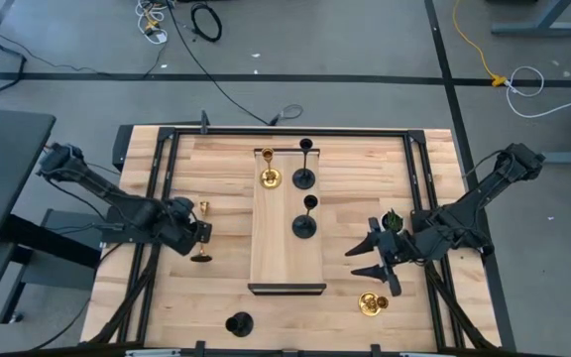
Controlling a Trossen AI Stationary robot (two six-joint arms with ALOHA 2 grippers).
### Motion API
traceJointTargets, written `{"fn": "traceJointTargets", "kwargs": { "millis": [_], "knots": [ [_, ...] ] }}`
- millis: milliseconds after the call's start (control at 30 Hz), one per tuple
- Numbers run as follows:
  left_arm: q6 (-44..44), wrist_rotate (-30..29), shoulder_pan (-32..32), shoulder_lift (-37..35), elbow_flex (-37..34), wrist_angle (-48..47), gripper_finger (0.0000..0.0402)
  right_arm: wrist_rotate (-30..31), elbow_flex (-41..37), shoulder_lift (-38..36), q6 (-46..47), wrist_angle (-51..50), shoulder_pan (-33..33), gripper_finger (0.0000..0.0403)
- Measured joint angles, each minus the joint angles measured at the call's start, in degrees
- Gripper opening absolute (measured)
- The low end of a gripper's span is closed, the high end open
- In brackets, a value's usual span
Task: Pick & Place candle stick holders
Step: Put the top gold candle holder on the shelf
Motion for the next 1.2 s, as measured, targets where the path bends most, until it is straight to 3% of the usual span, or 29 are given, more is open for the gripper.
{"fn": "traceJointTargets", "kwargs": {
  "millis": [333, 633, 967, 1200],
  "knots": [
    [-0.3, 1.9, 4.8, 0.0, -8.2, 9.6, 0.0208, 0.0, 0.0, 0.0, 0.0, 0.1, 0.2, 0.0217],
    [0.2, 3.0, 8.1, 0.0, -12.0, 11.6, 0.0208, 0.0, 0.0, 0.0, 0.0, 0.1, 0.2, 0.0217],
    [2.4, 3.4, 10.8, -0.1, -17.5, 20.4, 0.0206, 0.0, 0.0, 0.0, -0.2, 0.1, 0.2, 0.0217],
    [4.1, 4.7, 12.3, -0.1, -17.5, 19.6, 0.0141, 0.0, 0.0, 0.0, -0.2, 0.0, 0.2, 0.0217]
  ]
}}
